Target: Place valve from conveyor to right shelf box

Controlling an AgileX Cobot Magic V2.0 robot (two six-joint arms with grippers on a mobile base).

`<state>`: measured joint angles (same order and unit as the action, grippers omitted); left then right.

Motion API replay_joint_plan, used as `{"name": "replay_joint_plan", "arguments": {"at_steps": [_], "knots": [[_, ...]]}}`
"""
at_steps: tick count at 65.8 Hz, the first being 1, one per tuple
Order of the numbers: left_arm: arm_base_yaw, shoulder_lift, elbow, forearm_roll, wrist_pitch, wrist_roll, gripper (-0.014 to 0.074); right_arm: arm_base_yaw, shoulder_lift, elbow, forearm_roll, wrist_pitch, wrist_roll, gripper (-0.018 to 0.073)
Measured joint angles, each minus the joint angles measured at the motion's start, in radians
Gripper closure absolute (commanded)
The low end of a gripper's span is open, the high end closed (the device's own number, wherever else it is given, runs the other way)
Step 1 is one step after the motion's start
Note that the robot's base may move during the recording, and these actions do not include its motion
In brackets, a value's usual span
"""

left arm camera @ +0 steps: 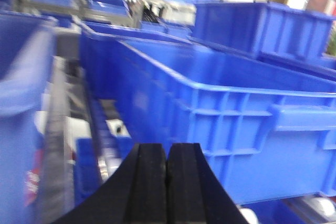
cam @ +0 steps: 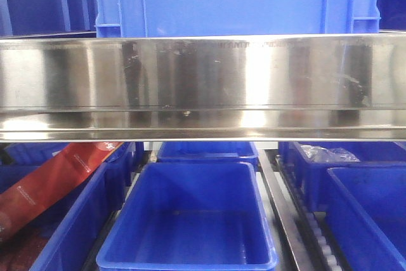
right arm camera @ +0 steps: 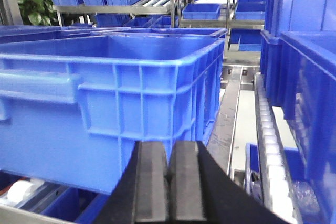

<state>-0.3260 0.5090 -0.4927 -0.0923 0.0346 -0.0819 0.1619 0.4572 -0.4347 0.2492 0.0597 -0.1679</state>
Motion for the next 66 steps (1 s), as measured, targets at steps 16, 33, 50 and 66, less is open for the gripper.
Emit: {"name": "replay_joint_plan", "arguments": {"at_steps": [16, 33, 50, 66], "knots": [[0.020, -0.192, 0.042, 0.000, 0.004, 0.000, 0.0707, 0.000, -0.114, 0.002, 0.000, 0.003, 0.000, 0.0727], [0.020, -0.275, 0.043, 0.000, -0.003, 0.000, 0.0707, 0.000, -0.124, 0.002, 0.000, 0.001, 0.000, 0.0727], [0.020, -0.278, 0.043, 0.000, -0.006, 0.001, 0.0707, -0.014, -0.136, 0.021, -0.073, -0.006, 0.000, 0.0727], [0.020, -0.278, 0.043, 0.000, -0.006, 0.001, 0.0707, -0.212, -0.298, 0.201, -0.104, -0.018, 0.000, 0.0727]]}}
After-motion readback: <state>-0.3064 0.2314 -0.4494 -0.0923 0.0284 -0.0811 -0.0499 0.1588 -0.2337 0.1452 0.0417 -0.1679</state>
